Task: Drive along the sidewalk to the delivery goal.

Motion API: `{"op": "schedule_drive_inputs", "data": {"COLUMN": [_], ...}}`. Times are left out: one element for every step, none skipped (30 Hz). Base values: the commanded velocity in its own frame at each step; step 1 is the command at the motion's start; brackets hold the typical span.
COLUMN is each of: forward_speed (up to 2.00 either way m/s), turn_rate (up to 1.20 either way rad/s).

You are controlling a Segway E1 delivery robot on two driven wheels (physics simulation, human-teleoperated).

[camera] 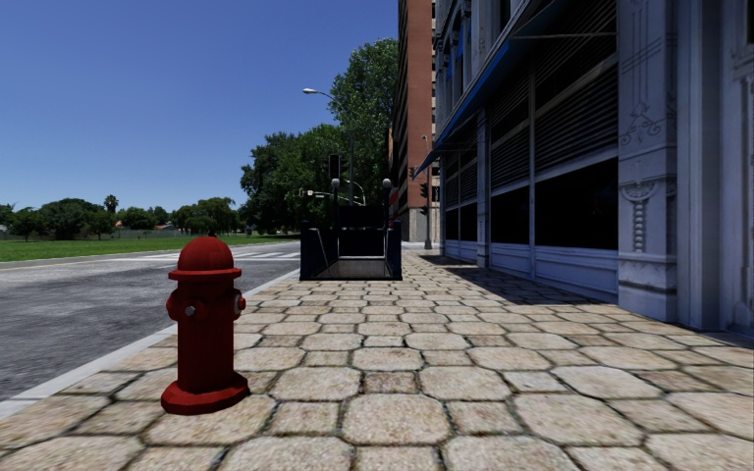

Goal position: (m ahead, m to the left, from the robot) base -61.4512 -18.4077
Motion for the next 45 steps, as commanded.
{"op": "schedule_drive_inputs", "data": {"forward_speed": [0.00, 0.00, 0.00, 0.00, 0.00, 0.00, 0.00, 0.00, 0.00, 0.00, 0.00, 0.00, 0.00, 0.00, 0.00, 0.00, 0.00, 0.00, 0.00, 0.00, 0.00, 0.00, 0.00, 0.00, 0.00, 0.00, 0.00, 0.00, 0.00, 0.00, 0.00, 0.00, 0.00, 0.00, 0.00, 0.00, 0.00, 0.00, 0.00, 0.00, 0.00, 0.00, 0.00, 0.00, 0.00], "turn_rate": [0.00, 0.00, 0.00, 0.00, 0.00, 0.00, 0.00, 0.00, 0.00, 0.00, 0.00, 0.00, 0.00, 0.00, 0.00, 0.00, 0.00, 0.00, 0.00, 0.00, 0.00, 0.00, 0.00, 0.00, 0.00, 0.00, 0.00, 0.00, 0.00, 0.00, -0.02, -0.16, -0.16, -0.26, -0.37, -0.43, -0.43, -0.45, -0.46, -0.46, -0.49, -0.59, -0.64, -0.64, -0.65]}}
